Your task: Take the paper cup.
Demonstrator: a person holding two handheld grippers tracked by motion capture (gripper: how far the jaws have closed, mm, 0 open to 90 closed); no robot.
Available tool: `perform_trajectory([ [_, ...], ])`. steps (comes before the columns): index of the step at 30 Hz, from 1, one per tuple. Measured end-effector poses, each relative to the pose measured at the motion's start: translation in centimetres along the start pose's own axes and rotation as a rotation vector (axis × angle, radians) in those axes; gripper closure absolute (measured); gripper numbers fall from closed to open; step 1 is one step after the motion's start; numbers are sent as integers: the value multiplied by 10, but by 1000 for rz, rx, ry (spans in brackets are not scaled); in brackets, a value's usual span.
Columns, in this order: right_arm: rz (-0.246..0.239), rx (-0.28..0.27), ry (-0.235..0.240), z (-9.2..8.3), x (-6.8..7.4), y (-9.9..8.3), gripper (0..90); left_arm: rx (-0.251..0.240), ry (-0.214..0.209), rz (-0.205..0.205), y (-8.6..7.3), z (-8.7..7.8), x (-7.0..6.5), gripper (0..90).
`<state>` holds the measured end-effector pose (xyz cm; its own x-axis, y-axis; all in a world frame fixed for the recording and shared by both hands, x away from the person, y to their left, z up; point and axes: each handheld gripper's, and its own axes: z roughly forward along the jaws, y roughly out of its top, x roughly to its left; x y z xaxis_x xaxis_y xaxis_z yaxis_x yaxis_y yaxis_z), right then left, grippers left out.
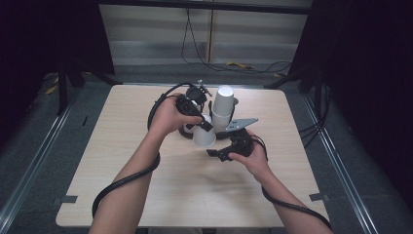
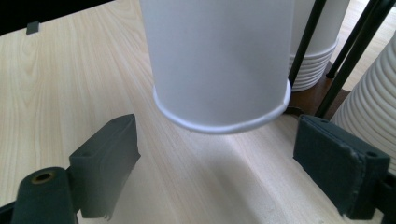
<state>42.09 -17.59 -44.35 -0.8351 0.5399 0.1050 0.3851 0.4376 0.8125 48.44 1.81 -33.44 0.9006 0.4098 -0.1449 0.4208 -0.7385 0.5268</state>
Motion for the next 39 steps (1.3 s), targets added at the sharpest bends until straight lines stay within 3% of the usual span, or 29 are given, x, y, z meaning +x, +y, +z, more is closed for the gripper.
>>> perform_trajectory([
  [17, 27, -64, -18, 5, -2, 2, 135, 0, -53, -4, 11, 25, -10, 342],
  [21, 48, -84, -16, 7, -3, 0, 183, 4, -64, 2, 12, 26, -10, 342],
  [27, 45, -99, -19, 6, -4, -1, 219, -9, -56, -3, 13, 26, -11, 338],
  [30, 35, -106, -24, 2, -5, 0, 235, -42, -58, 2, 12, 25, -11, 330],
  [34, 31, -87, -31, -2, -8, 1, 240, -82, -68, 32, 9, 23, -10, 276],
  [39, 20, -47, -35, -4, -10, -2, 242, -88, -67, 22, 4, 22, -8, 217],
])
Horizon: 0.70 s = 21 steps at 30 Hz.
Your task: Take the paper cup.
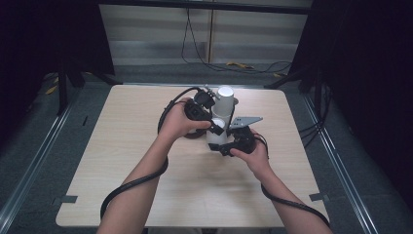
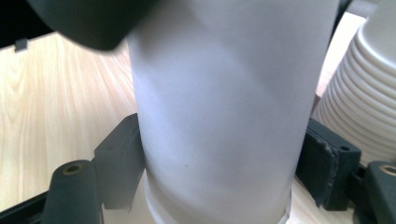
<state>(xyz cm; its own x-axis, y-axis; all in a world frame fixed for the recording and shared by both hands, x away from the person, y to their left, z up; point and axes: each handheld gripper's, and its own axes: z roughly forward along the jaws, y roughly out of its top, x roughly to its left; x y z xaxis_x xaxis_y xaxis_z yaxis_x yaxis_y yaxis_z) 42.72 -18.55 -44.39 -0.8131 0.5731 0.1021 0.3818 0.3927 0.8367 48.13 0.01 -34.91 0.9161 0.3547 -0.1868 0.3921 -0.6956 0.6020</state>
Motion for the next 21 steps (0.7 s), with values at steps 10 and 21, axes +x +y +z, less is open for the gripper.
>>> perform_trajectory([
  [10, -35, 60, -10, -7, -7, -2, 243, -7, 0, 3, -9, -3, 0, 213],
  [21, -47, 116, -21, -13, -15, -4, 243, 4, 0, 9, -22, -3, 0, 209],
])
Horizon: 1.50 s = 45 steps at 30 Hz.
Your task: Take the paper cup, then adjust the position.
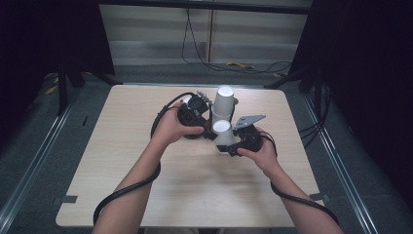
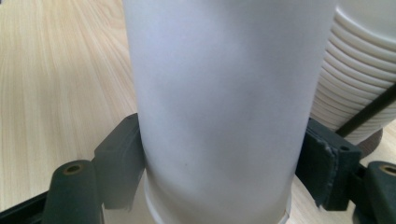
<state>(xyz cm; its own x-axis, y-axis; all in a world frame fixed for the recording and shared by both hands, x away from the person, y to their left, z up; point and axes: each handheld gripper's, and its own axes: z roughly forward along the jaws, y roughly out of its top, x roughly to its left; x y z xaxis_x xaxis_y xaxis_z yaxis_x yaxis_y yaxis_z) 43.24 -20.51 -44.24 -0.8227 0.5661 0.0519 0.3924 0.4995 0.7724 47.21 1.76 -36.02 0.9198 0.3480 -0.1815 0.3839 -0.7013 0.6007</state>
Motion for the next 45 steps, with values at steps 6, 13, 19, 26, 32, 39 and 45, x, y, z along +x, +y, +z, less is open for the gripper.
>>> perform_trajectory([
  [6, -18, 33, 12, -5, -3, 2, 242, -11, -3, -19, -11, 1, 1, 209],
  [13, -34, 73, 22, -8, -4, 5, 241, -21, -4, -25, -21, 1, 1, 209],
  [19, -61, 115, 39, -7, -1, 5, 242, -13, 3, -34, -29, 2, 2, 209],
  [26, -79, 133, 53, -10, -2, 7, 242, -25, -4, -28, -39, 6, 0, 209],
  [32, -90, 165, 55, -15, -3, 7, 242, -28, -10, -23, -44, 9, -2, 208],
  [39, -121, 216, 63, -15, -2, 10, 243, -34, -14, -14, -53, 10, -5, 207],
  [45, -138, 228, 72, -13, -1, 14, 243, -52, -16, -28, -59, 11, -7, 205],
])
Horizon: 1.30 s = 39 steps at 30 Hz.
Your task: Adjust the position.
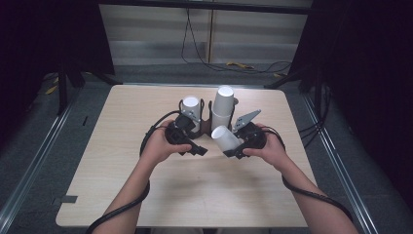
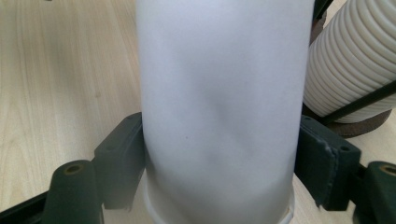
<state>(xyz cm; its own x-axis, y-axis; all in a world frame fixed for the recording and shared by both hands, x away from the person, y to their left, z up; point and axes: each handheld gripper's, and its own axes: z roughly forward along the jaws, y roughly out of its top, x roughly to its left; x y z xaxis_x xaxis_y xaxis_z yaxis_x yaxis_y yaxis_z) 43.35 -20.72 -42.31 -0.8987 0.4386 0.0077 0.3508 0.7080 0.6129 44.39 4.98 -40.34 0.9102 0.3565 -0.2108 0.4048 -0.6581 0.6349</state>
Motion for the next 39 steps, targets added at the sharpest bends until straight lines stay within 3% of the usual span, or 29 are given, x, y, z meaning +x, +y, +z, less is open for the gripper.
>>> perform_trajectory([
  [18, -38, 81, 26, -6, -1, 6, 244, -15, -19, -12, -25, 11, 1, 197],
  [39, -101, 169, 63, 3, 4, 11, 245, -83, -20, -30, -41, 15, 1, 187],
])
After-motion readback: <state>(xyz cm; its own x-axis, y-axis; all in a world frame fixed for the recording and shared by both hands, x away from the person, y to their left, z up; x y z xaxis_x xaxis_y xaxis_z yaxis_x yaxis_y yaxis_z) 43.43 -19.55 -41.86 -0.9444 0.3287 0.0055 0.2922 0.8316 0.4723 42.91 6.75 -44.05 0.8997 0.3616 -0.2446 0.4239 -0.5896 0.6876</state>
